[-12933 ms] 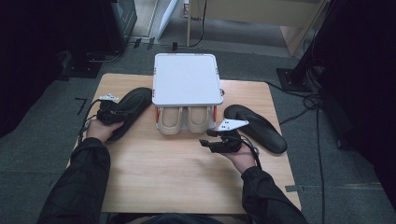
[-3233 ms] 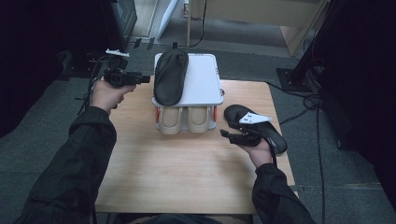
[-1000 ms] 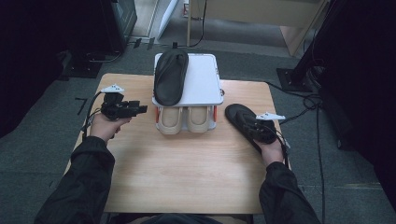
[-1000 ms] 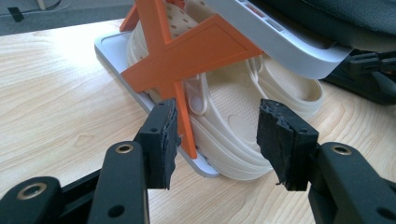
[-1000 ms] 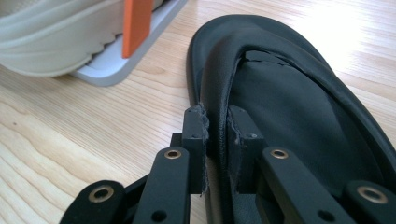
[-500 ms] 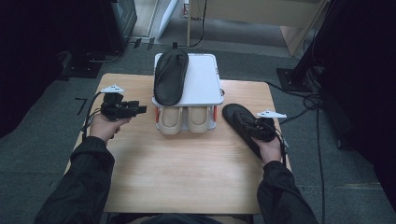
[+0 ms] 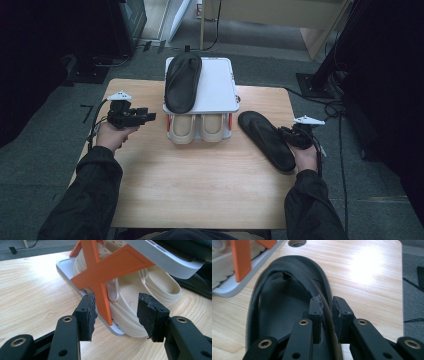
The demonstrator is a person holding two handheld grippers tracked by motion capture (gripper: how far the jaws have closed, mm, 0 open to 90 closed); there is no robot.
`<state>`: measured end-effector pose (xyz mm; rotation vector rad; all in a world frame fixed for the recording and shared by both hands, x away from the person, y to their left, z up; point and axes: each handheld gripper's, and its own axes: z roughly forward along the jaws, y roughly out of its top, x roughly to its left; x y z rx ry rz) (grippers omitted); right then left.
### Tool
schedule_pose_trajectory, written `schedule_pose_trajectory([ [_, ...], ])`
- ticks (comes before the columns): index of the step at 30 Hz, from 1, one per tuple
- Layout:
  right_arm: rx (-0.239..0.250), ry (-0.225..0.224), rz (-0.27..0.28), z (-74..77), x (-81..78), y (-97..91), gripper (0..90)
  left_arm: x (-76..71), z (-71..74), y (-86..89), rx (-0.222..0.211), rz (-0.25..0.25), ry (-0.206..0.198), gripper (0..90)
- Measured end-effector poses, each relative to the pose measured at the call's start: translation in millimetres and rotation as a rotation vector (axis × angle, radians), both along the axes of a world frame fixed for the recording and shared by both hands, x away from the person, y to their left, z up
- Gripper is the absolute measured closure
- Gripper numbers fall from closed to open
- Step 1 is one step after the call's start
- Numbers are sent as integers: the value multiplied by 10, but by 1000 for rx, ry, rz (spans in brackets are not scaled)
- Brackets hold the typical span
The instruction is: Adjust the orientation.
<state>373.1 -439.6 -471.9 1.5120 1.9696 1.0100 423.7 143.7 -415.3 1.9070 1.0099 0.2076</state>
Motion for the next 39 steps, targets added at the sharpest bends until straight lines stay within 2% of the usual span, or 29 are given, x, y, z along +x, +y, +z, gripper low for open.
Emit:
schedule_pose_trajectory([
  [2, 20, -7, 6, -13, -1, -52, 774, -4, 4, 3, 0, -4, -1, 494],
  [5, 3, -20, 2, 0, -20, -81, 782, -12, 10, 2, -3, -8, -9, 495],
  [7, 19, -28, -4, 18, -41, -119, 785, -9, 5, 0, 4, -12, -8, 494],
  [10, -7, -10, -15, 1, -54, -149, 793, -12, 3, -7, 10, -18, -8, 495],
  [13, -18, 38, -33, -101, -54, -204, 791, -17, 4, -11, 5, -27, -20, 494],
  [16, -42, 60, -48, -173, -56, -234, 784, -20, 9, -6, -5, -31, -28, 494],
  [21, -63, 102, -55, -260, -66, -281, 785, -17, -2, -7, 7, -30, -26, 494],
  [29, -49, 100, -52, -283, -116, -277, 805, -7, -21, -30, 16, -36, -23, 493],
  [39, -41, 109, -14, -278, -188, -159, 809, 17, -31, -57, 4, -39, -32, 495],
])
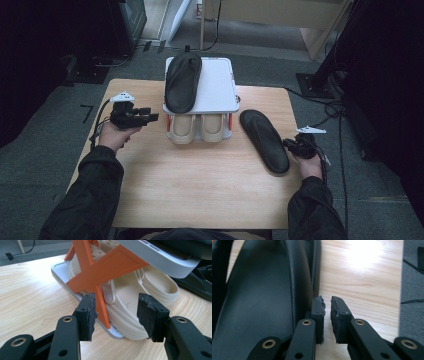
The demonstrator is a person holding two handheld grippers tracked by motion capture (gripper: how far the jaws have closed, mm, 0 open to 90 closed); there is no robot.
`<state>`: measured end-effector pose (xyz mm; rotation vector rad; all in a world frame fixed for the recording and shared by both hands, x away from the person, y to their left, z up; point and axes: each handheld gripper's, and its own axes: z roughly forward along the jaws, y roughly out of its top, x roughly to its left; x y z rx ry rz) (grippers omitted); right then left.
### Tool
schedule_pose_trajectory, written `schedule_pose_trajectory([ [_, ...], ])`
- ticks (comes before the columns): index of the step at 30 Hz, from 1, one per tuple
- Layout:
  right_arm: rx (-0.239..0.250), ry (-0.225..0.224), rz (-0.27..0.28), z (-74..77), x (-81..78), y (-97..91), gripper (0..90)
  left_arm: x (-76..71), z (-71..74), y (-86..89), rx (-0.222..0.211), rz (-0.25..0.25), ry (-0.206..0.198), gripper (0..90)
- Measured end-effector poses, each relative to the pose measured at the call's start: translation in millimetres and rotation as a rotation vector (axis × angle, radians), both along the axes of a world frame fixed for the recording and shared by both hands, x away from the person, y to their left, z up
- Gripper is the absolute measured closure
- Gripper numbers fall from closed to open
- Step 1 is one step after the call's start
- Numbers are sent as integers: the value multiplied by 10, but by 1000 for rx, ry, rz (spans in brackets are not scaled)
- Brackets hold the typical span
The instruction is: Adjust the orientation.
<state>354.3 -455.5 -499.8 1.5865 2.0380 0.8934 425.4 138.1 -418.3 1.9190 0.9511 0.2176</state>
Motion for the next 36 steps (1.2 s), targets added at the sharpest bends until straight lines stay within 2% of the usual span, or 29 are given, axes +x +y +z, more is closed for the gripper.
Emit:
schedule_pose_trajectory([
  [8, 2, 7, 45, 6, -28, 149, 799, 29, -17, 26, -3, 16, 10, 497],
  [15, 36, 13, 90, -3, 3, 322, 788, 48, -40, 47, 9, 22, 24, 497],
  [21, 42, 13, 135, -6, 34, 472, 771, 51, -44, 56, 11, 22, 23, 497],
  [24, 38, 14, 139, 0, 41, 512, 756, 51, -45, 57, 13, 22, 22, 497],
  [27, 69, -6, 126, 29, 56, 488, 724, 51, -45, 63, 12, 23, 21, 496],
  [30, 94, -53, 120, 116, 76, 463, 710, 50, -46, 68, 14, 24, 20, 492],
  [36, 137, -95, 143, 218, 160, 499, 642, 27, -38, 81, 21, 20, 22, 484],
])
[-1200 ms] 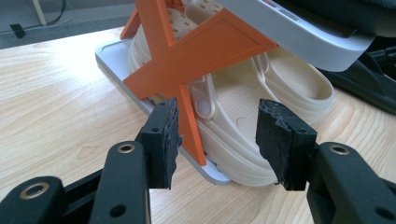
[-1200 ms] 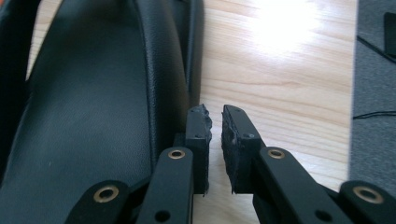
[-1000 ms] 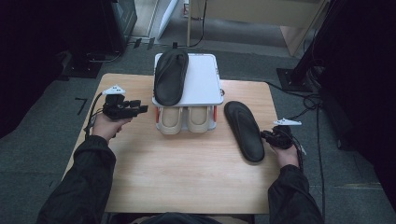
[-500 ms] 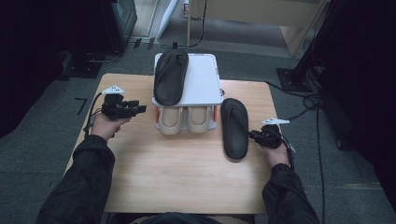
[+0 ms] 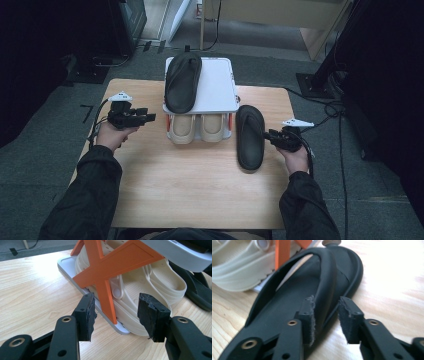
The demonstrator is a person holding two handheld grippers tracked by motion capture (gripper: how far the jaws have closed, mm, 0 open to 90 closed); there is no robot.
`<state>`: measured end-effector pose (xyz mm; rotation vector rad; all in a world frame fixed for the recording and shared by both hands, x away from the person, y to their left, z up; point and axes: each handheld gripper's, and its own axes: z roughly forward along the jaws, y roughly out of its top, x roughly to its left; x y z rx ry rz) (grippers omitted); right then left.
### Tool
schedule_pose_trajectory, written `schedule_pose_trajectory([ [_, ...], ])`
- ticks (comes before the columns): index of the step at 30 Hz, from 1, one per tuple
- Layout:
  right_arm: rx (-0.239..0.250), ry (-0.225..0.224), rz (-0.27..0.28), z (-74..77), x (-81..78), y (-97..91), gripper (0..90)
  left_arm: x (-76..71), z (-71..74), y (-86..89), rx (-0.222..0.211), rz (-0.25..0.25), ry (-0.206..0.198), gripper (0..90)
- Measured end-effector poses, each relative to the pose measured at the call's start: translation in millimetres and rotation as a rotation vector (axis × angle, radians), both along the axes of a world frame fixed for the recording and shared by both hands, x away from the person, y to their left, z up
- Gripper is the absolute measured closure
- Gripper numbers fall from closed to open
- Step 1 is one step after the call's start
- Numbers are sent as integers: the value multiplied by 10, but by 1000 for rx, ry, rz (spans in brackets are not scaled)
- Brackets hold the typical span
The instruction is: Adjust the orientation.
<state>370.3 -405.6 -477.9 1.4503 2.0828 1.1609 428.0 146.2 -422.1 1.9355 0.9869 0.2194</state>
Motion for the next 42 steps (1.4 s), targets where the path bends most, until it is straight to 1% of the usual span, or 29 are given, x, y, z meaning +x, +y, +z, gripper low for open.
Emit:
schedule_pose_trajectory([
  [3, 41, 11, 10, 11, 61, 11, 617, -32, -8, 10, -1, 3, -1, 484],
  [4, 47, 17, 9, 11, 92, 23, 611, -43, -8, 13, 3, 4, 1, 484],
  [8, 38, 25, 25, -13, 184, 73, 579, -89, -17, 28, 5, 3, 0, 483],
  [10, 32, 34, 27, -27, 210, 92, 577, -112, -23, 33, 15, 0, -1, 483],
  [11, 23, 39, 31, -42, 236, 102, 574, -123, -25, 38, 16, 2, -1, 483],
  [14, 18, 47, 39, -88, 292, 117, 572, -148, -26, 65, 16, 7, -3, 483],
  [17, 15, 70, 46, -129, 345, 131, 569, -169, -28, 92, 13, 13, -3, 483],
  [21, 29, 77, 50, -159, 397, 137, 573, -187, -32, 109, 15, 15, -1, 483],
  [25, 37, 83, 53, -168, 415, 140, 591, -192, -34, 111, 19, 12, -4, 483],
  [27, 47, 98, 46, -158, 411, 138, 604, -191, -34, 110, 18, 11, -5, 483],
  [30, 53, 112, 44, -142, 411, 141, 647, -188, -33, 108, 17, 12, -5, 483],
  [33, 42, 109, 50, -132, 403, 170, 693, -187, -31, 107, 13, 15, -7, 483],
  [36, 28, 112, 33, -116, 392, 183, 704, -187, -30, 110, 13, 17, -7, 484],
  [38, 14, 104, 22, -110, 385, 184, 712, -186, -28, 110, 14, 16, -9, 484],
  [42, 8, 101, 1, -85, 371, 172, 717, -183, -28, 107, 13, 16, -9, 484],
])
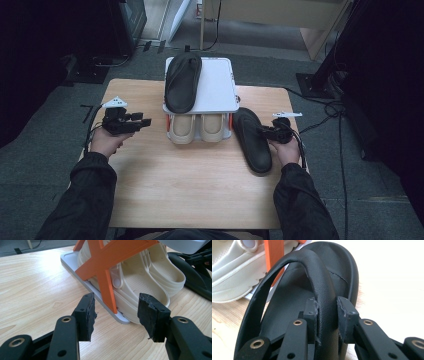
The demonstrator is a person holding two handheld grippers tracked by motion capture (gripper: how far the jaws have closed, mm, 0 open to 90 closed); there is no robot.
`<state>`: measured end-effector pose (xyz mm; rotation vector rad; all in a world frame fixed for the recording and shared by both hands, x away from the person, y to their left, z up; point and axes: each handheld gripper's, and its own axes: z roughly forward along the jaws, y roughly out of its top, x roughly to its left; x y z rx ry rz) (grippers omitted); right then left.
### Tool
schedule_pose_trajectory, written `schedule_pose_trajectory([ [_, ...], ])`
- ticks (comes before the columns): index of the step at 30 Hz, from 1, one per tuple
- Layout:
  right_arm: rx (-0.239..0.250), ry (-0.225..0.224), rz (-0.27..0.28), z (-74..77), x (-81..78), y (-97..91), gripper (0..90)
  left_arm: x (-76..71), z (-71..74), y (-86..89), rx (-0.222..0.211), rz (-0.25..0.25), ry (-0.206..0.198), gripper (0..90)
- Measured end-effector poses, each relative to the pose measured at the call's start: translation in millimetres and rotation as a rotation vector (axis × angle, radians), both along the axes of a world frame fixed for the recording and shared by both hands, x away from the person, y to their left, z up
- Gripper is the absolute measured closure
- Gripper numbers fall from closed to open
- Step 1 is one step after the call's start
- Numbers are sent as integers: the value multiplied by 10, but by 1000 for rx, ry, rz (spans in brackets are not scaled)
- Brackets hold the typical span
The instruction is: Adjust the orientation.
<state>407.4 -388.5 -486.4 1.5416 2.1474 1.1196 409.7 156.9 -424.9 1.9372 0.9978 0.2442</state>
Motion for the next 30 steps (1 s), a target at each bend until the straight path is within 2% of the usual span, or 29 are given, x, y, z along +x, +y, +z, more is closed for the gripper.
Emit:
schedule_pose_trajectory([
  [4, 2, -3, -21, 27, -11, -24, 717, 7, -1, -7, -2, -2, 0, 485],
  [10, 31, 21, -88, 97, -32, -87, 716, 10, 3, -25, -1, -6, -4, 485],
  [16, 52, 10, -143, 220, -78, -142, 715, 7, 15, -38, -8, -14, -7, 485],
  [23, 18, 19, -166, 395, -53, -150, 715, 18, 20, -42, -19, -15, -6, 484],
  [26, 40, 15, -164, 458, -25, -139, 715, 28, 16, -46, -20, -18, -2, 483],
  [30, 38, 5, -158, 569, 19, -92, 716, 29, 10, -65, -13, -26, 1, 482],
])
